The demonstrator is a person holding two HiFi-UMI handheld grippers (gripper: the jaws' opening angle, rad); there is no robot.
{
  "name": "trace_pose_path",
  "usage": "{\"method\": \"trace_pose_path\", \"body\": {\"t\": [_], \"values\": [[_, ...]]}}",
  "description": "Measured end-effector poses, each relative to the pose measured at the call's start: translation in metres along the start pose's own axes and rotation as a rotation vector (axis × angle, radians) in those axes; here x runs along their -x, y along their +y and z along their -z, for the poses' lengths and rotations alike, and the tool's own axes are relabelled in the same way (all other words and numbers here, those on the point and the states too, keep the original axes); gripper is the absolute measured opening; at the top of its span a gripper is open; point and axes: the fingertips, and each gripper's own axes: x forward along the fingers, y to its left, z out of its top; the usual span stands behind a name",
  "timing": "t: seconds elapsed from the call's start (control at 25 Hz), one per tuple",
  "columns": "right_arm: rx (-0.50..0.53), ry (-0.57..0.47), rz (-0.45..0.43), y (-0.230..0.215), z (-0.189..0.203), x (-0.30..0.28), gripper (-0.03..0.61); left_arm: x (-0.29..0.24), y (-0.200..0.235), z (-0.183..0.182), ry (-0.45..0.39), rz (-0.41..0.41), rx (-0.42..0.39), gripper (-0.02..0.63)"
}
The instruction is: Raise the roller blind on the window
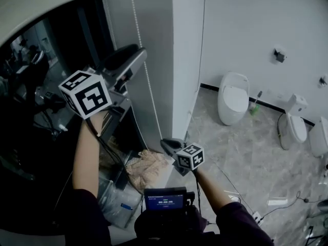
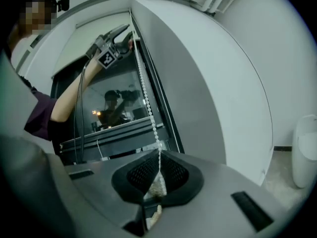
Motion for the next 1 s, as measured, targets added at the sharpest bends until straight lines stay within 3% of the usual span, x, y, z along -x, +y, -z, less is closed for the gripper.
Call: {"method": "trace_pose_path", "body": {"t": [0.12,0.16,0.2,0.28,0.36,0.44,0.64,0.88,1.0], "values": [[-0.033,0.02,-0.007,0.002,0.041,-0.006,0.017,-0.001,0.0,0.002,0.028,-0.008,-0.058,0.092],[-0.042,0.019,-0.01,0.004,0.044,-0.008,0.017,-0.002,0.001,0.005,0.041,-0.016,-0.073,0.09],[-0.044,0.023,-0.011,0.006,0.043,-0.009,0.017,-0.001,0.002,0.007,0.039,-0.026,-0.08,0.026],[-0.054,0.03,-0.018,0.008,0.033,-0.009,0.017,0.004,0.004,0.006,-0.002,-0.043,-0.059,0.014],[-0.099,-0.01,-0.034,0.007,0.008,-0.005,0.017,0.006,0.005,0.005,-0.014,-0.049,-0.043,0.012],[-0.113,-0.073,-0.036,0.003,-0.03,-0.003,0.018,0.002,0.009,0.016,0.025,-0.041,-0.055,0.012],[-0.009,-0.175,-0.064,0.018,-0.131,-0.007,0.018,-0.002,0.039,0.051,0.083,-0.042,0.037,0.012],[0.079,-0.253,-0.126,0.035,-0.154,0.032,0.021,0.009,0.004,0.128,0.118,-0.061,0.077,0.012],[0.101,-0.29,-0.149,0.035,-0.178,0.039,0.063,0.009,0.003,0.169,0.152,-0.062,0.135,0.012]]}}
